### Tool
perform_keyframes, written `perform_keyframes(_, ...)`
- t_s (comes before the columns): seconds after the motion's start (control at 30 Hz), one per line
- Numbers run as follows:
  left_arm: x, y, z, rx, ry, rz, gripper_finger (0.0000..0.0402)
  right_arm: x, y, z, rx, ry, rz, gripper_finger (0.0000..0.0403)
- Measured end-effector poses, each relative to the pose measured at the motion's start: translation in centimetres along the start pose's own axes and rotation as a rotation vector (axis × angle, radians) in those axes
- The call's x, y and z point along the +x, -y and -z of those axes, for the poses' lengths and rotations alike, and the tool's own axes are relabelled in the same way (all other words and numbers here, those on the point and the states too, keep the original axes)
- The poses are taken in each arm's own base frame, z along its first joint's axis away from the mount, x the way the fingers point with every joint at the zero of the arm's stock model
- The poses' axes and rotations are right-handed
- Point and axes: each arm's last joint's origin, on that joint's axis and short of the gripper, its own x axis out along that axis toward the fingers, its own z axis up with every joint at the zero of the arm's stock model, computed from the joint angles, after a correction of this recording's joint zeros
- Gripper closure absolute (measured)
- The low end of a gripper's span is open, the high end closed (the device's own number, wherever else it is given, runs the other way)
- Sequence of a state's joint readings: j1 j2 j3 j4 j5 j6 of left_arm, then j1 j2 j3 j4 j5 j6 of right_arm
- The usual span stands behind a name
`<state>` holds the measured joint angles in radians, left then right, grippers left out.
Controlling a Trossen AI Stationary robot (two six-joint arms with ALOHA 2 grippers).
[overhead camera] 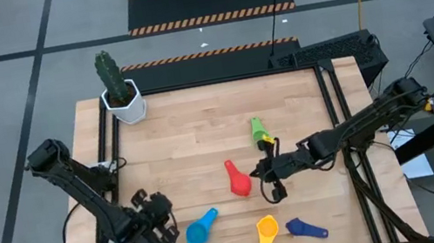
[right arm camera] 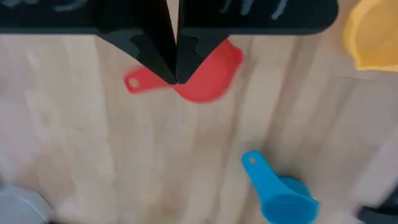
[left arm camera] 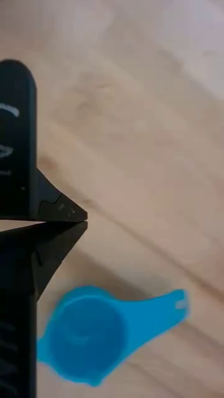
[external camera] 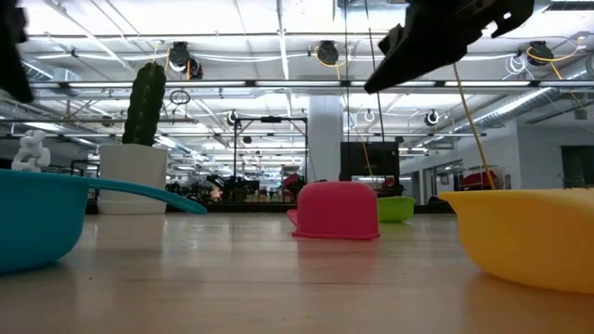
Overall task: Nest measuring cups in basket
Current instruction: Stack the red measuring cup on top of the blue measuring cup into the white bin
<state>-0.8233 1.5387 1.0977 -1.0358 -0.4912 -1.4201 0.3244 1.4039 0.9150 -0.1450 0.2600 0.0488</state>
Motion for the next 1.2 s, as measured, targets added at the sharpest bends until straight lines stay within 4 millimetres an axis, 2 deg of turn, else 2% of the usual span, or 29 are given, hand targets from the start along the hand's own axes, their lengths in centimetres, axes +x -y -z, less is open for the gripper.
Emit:
perform_keyframes(0.2,1.1,0.7,-2.8,0.025,0.153,0.046,0.0393,-0.3,-0.6,0.6,0.058,-0.051,0.04,0.0398)
perform_keyframes(0.43,1.7,2.3,-6.1,0.077,0.266,0.208,0.0369,-0.3,-1.3,0.7,0.12,-0.053,0.025,0.036)
perform_keyframes(0.6,1.9,2.6,-7.3,0.042,0.302,0.257,0.0349,-0.4,-1.7,0.7,0.215,-0.05,0.015,0.0331)
perform_keyframes(0.77,3.0,3.6,-7.7,0.034,0.285,0.318,0.0309,-0.8,-2.8,0.8,0.281,-0.044,-0.007,0.03)
perform_keyframes(1.0,6.2,4.4,-9.1,0.027,0.3,0.302,0.024,-1.0,-3.9,0.9,0.308,-0.013,0.044,0.0269)
perform_keyframes(1.2,9.5,3.6,-10.5,0.016,0.266,0.227,0.0213,0.2,-4.6,1.7,0.293,-0.054,0.057,0.0266)
